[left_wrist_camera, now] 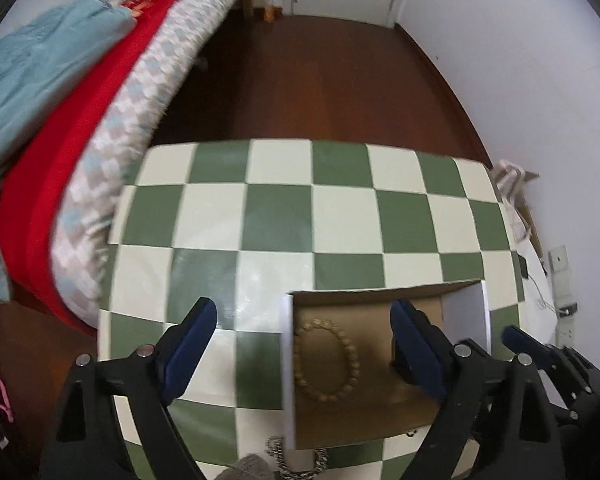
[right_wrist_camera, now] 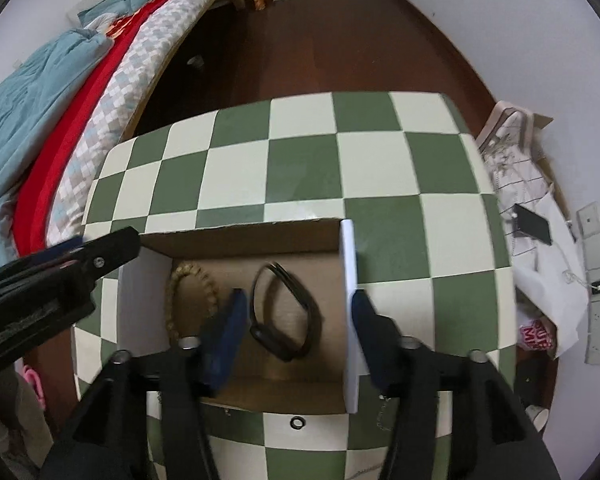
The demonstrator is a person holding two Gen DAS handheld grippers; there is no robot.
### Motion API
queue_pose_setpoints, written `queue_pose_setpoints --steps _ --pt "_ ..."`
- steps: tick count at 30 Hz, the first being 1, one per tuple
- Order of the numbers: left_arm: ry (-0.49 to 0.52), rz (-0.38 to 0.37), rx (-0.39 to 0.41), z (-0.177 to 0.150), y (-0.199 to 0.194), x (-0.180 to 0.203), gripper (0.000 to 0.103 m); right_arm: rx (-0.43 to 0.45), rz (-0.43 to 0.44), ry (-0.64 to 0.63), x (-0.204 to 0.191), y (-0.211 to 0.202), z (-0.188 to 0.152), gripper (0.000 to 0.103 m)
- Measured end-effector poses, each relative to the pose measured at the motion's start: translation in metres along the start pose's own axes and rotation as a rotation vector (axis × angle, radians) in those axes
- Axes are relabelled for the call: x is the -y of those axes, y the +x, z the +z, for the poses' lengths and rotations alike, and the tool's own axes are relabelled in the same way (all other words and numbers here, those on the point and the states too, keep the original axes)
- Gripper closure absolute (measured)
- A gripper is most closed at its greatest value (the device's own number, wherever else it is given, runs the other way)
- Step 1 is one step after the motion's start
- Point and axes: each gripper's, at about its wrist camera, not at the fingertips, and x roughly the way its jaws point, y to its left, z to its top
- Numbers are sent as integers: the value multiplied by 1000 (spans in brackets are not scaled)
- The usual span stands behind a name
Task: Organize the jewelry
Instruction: 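Carry both held items into the white box and open both tools, then lift both tools out of the box and back away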
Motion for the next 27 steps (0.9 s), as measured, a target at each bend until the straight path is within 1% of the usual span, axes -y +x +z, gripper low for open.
queue_pose_setpoints --steps 1,2,3,4,5,6,8,11,13,14,21,27 --pt "5 32 6 -2 -2 -3 5 6 -1 2 0 -3 0 42" --pt "13 57 14 -2 -4 -4 1 8 -9 4 0 -5 -2 38" --pt "23 83 27 -5 -7 -6 0 9 -22 4 0 -8 -3 29" --pt "29 102 40 -9 -10 -8 0 12 -39 -1 -1 -10 -4 23" --pt "29 118 50 -13 -12 -10 0 15 -60 -9 -1 -12 -7 14" --pt "30 135 59 -17 -14 -12 0 14 -74 -15 -1 -13 -9 8" --pt "39 172 81 -28 -18 -15 0 4 -100 -31 -2 -12 -15 6" --pt "38 192 84 -42 -20 -18 0 -21 -101 -53 -5 -9 -28 6" --pt "36 200 85 -50 -23 -19 0 -26 -103 -61 -6 -8 -36 1" --pt "38 203 83 -53 -24 -18 0 -25 -106 -64 -7 -9 -39 0" --pt "34 202 121 -69 -47 -18 0 3 -112 -68 -10 -28 -54 0" --pt "8 190 180 -80 -83 -20 0 61 -124 -67 -11 -60 -63 0"
